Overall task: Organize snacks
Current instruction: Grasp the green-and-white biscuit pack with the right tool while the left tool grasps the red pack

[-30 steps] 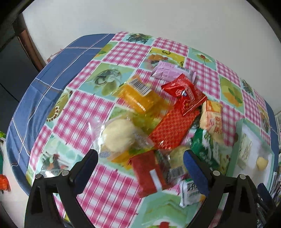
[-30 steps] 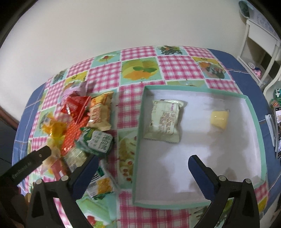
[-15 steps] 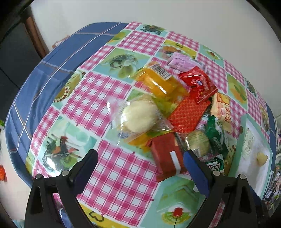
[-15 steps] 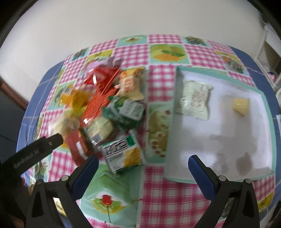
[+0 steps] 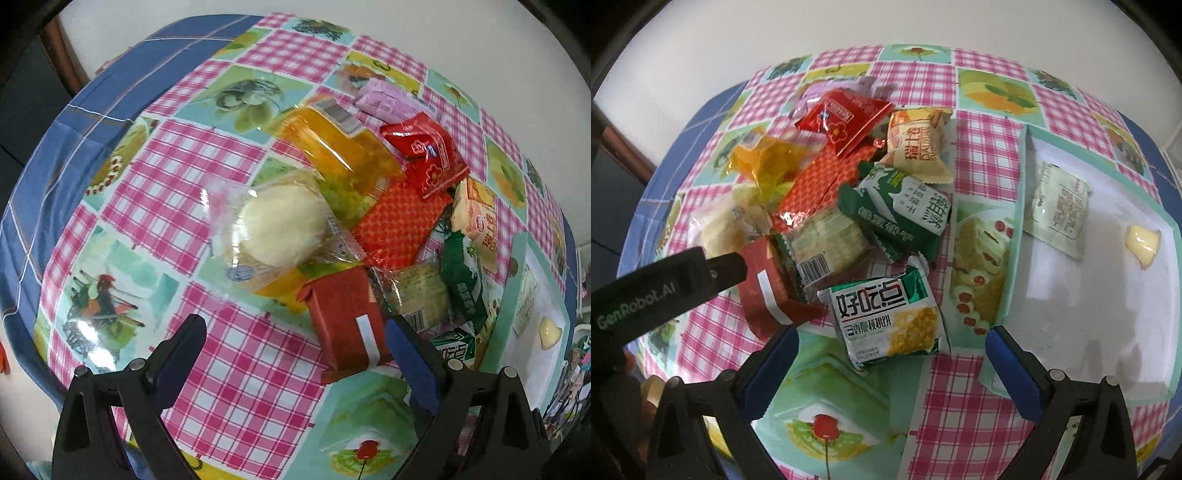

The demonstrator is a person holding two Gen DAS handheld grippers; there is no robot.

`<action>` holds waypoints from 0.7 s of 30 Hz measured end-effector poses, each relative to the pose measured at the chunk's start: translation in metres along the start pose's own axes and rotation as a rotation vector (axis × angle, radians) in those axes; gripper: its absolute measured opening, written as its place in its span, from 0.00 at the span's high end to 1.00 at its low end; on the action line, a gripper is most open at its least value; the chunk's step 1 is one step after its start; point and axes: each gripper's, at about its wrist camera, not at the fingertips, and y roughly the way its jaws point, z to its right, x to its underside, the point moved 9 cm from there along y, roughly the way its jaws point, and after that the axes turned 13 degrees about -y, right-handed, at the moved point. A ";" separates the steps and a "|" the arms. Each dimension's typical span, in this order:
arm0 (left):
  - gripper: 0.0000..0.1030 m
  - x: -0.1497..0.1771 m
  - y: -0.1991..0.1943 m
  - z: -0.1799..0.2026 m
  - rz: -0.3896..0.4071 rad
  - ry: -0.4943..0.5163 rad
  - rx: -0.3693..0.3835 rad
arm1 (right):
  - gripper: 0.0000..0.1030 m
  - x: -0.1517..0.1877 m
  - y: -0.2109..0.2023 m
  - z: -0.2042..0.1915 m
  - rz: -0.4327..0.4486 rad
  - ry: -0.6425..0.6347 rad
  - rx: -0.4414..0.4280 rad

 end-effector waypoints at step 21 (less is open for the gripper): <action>0.35 0.010 0.049 0.041 -0.100 0.047 0.016 | 0.25 0.008 0.039 -0.013 -0.087 -0.058 0.001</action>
